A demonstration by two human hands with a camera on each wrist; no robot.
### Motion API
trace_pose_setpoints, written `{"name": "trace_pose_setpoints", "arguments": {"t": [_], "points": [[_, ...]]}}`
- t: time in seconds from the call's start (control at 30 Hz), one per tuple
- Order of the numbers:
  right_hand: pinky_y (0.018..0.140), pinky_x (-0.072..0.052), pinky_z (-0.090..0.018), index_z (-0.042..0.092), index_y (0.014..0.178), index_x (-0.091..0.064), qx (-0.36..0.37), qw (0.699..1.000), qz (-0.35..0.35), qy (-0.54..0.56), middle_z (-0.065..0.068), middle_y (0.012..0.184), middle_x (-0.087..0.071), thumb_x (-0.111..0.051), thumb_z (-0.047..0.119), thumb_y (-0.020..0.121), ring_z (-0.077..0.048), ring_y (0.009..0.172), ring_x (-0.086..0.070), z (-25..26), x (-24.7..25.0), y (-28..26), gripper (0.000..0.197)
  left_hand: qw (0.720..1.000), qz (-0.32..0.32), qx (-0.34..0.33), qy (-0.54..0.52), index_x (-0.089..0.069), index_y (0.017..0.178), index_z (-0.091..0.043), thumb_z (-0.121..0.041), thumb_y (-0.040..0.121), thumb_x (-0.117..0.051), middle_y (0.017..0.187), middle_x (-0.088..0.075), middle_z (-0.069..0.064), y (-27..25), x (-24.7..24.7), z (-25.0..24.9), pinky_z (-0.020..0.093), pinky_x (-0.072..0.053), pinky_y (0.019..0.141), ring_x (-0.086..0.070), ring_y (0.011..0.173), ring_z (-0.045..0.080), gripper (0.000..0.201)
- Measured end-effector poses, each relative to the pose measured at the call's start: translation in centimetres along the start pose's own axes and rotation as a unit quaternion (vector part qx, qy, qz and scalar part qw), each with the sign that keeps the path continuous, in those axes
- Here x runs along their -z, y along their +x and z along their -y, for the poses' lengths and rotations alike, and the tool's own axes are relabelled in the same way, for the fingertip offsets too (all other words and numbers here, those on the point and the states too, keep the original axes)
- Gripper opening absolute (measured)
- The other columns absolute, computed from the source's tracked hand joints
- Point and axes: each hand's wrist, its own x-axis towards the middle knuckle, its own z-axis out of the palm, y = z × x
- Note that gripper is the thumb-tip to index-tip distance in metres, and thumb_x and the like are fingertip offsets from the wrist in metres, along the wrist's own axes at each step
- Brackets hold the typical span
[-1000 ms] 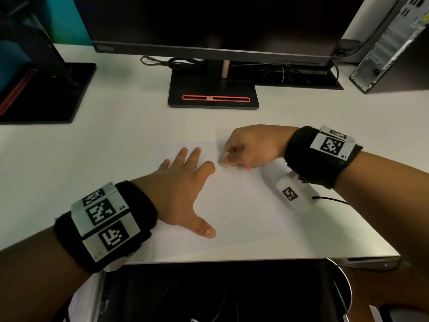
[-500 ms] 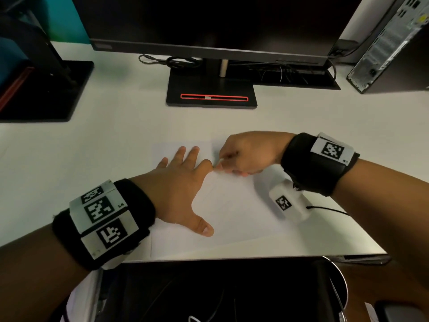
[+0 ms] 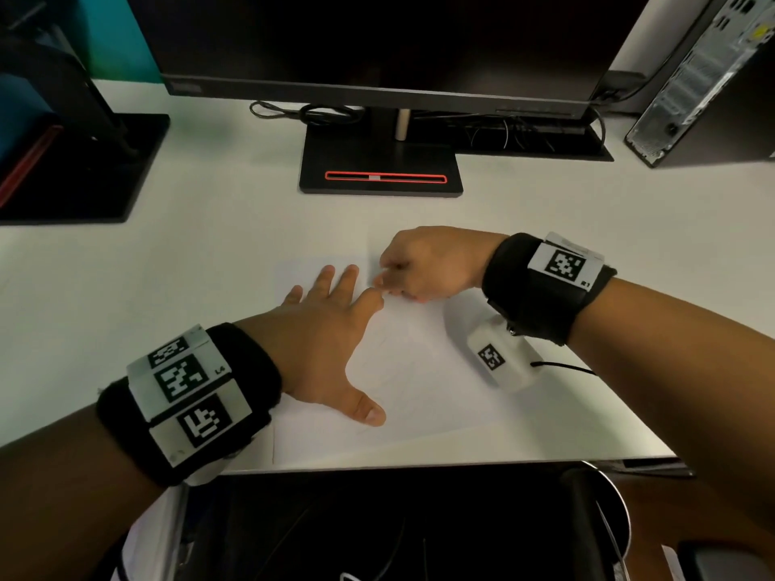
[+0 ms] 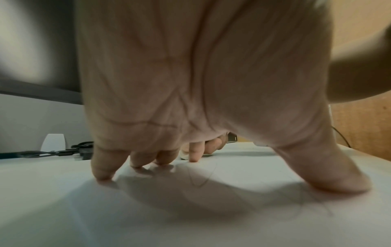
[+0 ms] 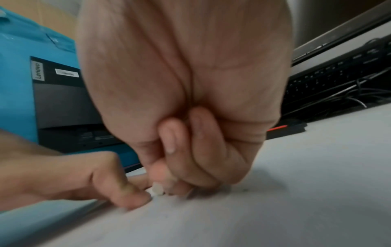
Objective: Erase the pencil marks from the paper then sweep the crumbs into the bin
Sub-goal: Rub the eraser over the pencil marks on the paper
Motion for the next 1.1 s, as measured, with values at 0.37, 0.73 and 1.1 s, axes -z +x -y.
{"name": "trace_pose_setpoints", "arguments": {"t": [0.37,0.73,1.1], "points": [[0.062,-0.046,-0.032,0.01,0.071,-0.059,-0.056,0.997,-0.057,-0.016,-0.009,0.073,-0.065,-0.046,0.038,0.103,-0.026,0.069,-0.059,-1.6,0.6,-1.1,0.044,1.0,-0.004,-0.007,0.003,0.005,0.155,-0.031,-0.086,0.059,-0.068,0.163,0.028,0.003,-0.3,0.0,0.2,0.052,-0.002,0.123,0.026,0.149,0.027,0.133],[0.081,-0.063,-0.042,0.004,0.09,-0.063,-0.082,0.679,0.047,0.728,-0.03,0.099,-0.073,-0.061,0.023,0.095,-0.038,0.087,-0.075,1.5,-6.1,-9.5,0.02,0.999,0.009,0.004,-0.046,0.015,0.147,-0.06,-0.077,0.056,-0.079,0.16,0.034,-0.006,-0.8,0.0,2.2,0.052,-0.013,0.123,0.034,0.145,0.018,0.131],[0.095,-0.058,-0.044,0.007,0.086,-0.061,-0.076,0.457,-0.198,0.863,-0.027,0.109,-0.068,-0.048,0.023,0.106,-0.037,0.1,-0.071,0.6,-7.2,-9.9,0.029,0.999,0.03,0.028,0.003,0.035,0.147,-0.04,-0.064,0.056,-0.088,0.163,0.029,0.0,-0.6,1.6,0.2,0.054,-0.013,0.122,0.025,0.149,0.028,0.155]]}}
